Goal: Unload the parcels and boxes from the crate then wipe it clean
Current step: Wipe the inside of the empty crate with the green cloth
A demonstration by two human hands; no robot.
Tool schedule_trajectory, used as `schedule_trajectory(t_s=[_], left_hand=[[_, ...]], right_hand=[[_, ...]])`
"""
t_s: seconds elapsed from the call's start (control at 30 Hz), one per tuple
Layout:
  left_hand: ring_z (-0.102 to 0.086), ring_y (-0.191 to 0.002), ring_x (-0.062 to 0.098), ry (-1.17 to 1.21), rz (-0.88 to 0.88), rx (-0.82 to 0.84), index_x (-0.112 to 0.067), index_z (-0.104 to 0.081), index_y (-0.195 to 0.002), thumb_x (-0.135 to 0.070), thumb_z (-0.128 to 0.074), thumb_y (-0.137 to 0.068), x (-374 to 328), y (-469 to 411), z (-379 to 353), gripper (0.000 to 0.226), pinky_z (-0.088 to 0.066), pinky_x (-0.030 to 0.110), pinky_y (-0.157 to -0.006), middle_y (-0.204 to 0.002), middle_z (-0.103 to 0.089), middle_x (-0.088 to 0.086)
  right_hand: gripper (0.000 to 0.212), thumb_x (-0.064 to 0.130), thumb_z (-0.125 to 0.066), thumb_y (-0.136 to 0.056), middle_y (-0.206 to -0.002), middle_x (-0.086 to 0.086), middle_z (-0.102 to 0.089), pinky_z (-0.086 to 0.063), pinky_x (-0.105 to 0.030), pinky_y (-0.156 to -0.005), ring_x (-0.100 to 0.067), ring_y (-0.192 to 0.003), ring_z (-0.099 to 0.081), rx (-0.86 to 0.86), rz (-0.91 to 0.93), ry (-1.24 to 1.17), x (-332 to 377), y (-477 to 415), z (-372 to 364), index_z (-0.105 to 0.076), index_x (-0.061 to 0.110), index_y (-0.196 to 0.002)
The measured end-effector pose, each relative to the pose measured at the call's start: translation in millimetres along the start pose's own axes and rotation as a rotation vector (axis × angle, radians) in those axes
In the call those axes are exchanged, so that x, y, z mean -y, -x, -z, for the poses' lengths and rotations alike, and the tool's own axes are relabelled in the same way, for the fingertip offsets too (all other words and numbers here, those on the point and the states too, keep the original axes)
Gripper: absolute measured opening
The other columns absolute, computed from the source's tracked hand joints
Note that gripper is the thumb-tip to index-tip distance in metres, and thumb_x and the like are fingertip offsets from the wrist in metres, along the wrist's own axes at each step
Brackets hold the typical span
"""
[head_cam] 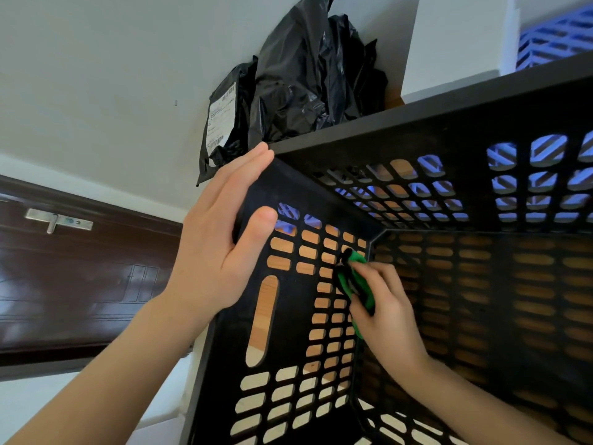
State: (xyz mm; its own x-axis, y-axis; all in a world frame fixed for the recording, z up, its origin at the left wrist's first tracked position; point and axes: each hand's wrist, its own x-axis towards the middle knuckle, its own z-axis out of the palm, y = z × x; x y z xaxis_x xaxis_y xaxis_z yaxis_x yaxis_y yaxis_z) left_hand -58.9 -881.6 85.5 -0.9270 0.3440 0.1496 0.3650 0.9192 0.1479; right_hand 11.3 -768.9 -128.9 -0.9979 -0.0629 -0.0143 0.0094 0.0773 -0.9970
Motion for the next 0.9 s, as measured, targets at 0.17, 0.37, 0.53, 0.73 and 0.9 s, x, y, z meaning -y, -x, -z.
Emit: schedule_trajectory(t_s=[0.17,0.37,0.53,0.73,0.9], left_hand=[[-0.04,-0.137,0.006,0.004,-0.005,-0.008,-0.017,-0.044,-0.144,-0.037,-0.034,-0.099,1.0,0.2,0.3,0.051,-0.038,0.031,-0.108,-0.149,-0.044,-0.006],[-0.041,-0.136,0.007,0.011,-0.003,-0.014,-0.018,-0.045,-0.144,-0.038,-0.034,-0.099,1.1,0.3,0.3,0.051,-0.039,0.032,-0.108,-0.148,-0.045,-0.006],[-0.041,-0.136,0.007,0.01,0.011,-0.014,-0.018,-0.045,-0.144,-0.035,-0.034,-0.097,1.2,0.3,0.1,0.051,-0.039,0.031,-0.108,-0.148,-0.045,-0.008],[-0.042,-0.135,0.007,0.002,0.003,-0.026,-0.018,-0.046,-0.143,-0.032,-0.035,-0.097,2.2,0.6,-1.4,0.05,-0.039,0.03,-0.107,-0.147,-0.046,-0.008],[-0.041,-0.136,0.007,0.024,-0.008,-0.035,-0.017,-0.045,-0.144,-0.035,-0.036,-0.099,3.0,1.1,-1.1,0.049,-0.04,0.038,-0.108,-0.148,-0.045,-0.006]], right_hand=[[0.063,-0.005,-0.068,-0.077,-0.13,0.005,-0.046,-0.037,-0.026,-0.108,-0.01,-0.127,-0.043,-0.043,0.22,-0.174,65.7,-0.8,-3.9,-0.055,0.021,-0.132],[0.064,0.001,-0.063,-0.075,-0.134,0.001,-0.043,-0.034,-0.024,-0.109,-0.015,-0.127,-0.042,0.02,0.462,-0.077,70.9,10.2,-10.5,-0.05,0.022,-0.135],[0.065,-0.001,-0.07,-0.079,-0.137,0.007,-0.038,-0.04,-0.036,-0.11,-0.011,-0.131,-0.039,0.126,0.036,0.075,0.6,25.4,-3.6,-0.049,0.023,-0.136],[0.062,-0.002,-0.067,-0.082,-0.132,0.011,-0.04,-0.041,-0.034,-0.108,-0.008,-0.128,-0.041,0.08,-0.016,-0.036,13.7,20.8,-2.9,-0.049,0.025,-0.135],[0.067,0.002,-0.062,-0.076,-0.133,0.01,-0.04,-0.034,-0.022,-0.11,-0.011,-0.129,-0.04,0.101,0.351,-0.135,65.8,29.7,-8.4,-0.046,0.029,-0.136]])
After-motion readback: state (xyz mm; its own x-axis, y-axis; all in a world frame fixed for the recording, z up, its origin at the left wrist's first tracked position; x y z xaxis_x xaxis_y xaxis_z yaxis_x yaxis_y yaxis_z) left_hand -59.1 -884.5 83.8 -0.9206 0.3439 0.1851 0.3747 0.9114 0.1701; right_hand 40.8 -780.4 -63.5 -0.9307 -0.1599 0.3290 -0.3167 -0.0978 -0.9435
